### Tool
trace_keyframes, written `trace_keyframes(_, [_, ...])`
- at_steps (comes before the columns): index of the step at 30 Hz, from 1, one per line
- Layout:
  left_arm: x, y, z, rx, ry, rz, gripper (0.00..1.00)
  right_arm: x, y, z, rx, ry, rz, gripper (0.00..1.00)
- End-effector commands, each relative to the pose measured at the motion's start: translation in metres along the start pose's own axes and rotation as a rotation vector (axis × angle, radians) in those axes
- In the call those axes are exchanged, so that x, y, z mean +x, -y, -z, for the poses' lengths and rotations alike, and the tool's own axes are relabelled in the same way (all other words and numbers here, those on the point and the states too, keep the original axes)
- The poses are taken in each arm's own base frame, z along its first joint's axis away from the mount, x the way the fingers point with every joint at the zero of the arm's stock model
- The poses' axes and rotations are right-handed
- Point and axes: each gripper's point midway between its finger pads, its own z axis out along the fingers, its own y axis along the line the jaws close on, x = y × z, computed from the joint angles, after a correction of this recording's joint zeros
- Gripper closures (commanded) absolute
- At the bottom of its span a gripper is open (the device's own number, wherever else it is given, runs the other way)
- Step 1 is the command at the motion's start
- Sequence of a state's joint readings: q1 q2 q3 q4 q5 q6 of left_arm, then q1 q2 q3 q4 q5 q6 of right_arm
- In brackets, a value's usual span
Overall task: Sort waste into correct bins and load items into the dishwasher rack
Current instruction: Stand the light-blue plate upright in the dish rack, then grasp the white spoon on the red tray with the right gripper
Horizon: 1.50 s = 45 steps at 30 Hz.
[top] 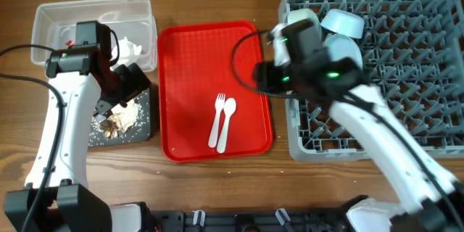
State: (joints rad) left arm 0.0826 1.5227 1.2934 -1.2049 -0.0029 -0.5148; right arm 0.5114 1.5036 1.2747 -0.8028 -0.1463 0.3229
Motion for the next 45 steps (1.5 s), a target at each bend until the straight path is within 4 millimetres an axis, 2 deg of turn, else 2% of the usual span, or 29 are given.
trace_keyframes(1, [-0.002, -0.003, 0.006, 0.001, 0.026, 0.022, 0.0, 0.045, -0.022, -0.053, -0.008, -0.19, -0.09, 0.33])
trace_keyframes(5, [-0.002, -0.003, 0.006, 0.001, 0.025, 0.022, 0.0, 0.071, -0.03, -0.105, 0.087, -0.254, -0.137, 0.33])
trace_keyframes(8, [-0.002, -0.003, 0.006, 0.001, 0.025, 0.022, 0.0, 0.084, -0.036, -0.131, 0.114, -0.275, -0.176, 0.37])
trace_keyframes(10, [-0.002, -0.003, 0.006, 0.001, 0.025, 0.022, 0.0, 0.085, -0.032, -0.141, 0.155, -0.257, -0.187, 0.38])
trace_keyframes(13, [-0.002, -0.003, 0.006, 0.001, 0.025, 0.022, 0.0, 0.078, -0.014, -0.151, 0.264, -0.186, -0.188, 0.39])
trace_keyframes(16, [-0.002, -0.003, 0.006, 0.0, 0.026, 0.022, 0.0, 0.075, -0.015, -0.158, 0.254, -0.167, -0.188, 0.42])
trace_keyframes(21, [-0.002, -0.003, 0.006, 0.0, 0.026, 0.022, 0.0, 0.083, -0.01, -0.172, 0.272, -0.188, -0.202, 0.45])
trace_keyframes(25, [-0.002, -0.003, 0.006, 0.0, 0.026, 0.022, 0.0, 0.086, -0.008, -0.172, 0.287, -0.193, -0.248, 0.6])
trace_keyframes(27, [-0.002, -0.003, 0.006, 0.0, 0.026, 0.022, 0.0, 0.09, -0.005, -0.17, 0.309, -0.199, -0.288, 0.63])
trace_keyframes(40, [-0.002, -0.003, 0.006, 0.0, 0.026, 0.022, 0.0, 0.103, -0.015, -0.168, 0.261, -0.276, -0.329, 0.64])
trace_keyframes(44, [-0.002, -0.003, 0.006, 0.0, 0.025, 0.022, 0.0, 0.089, -0.017, -0.163, 0.235, -0.253, -0.261, 0.64])
trace_keyframes(45, [-0.002, -0.003, 0.006, 0.0, 0.025, 0.022, 0.0, 0.083, -0.018, -0.159, 0.225, -0.241, -0.247, 0.72])
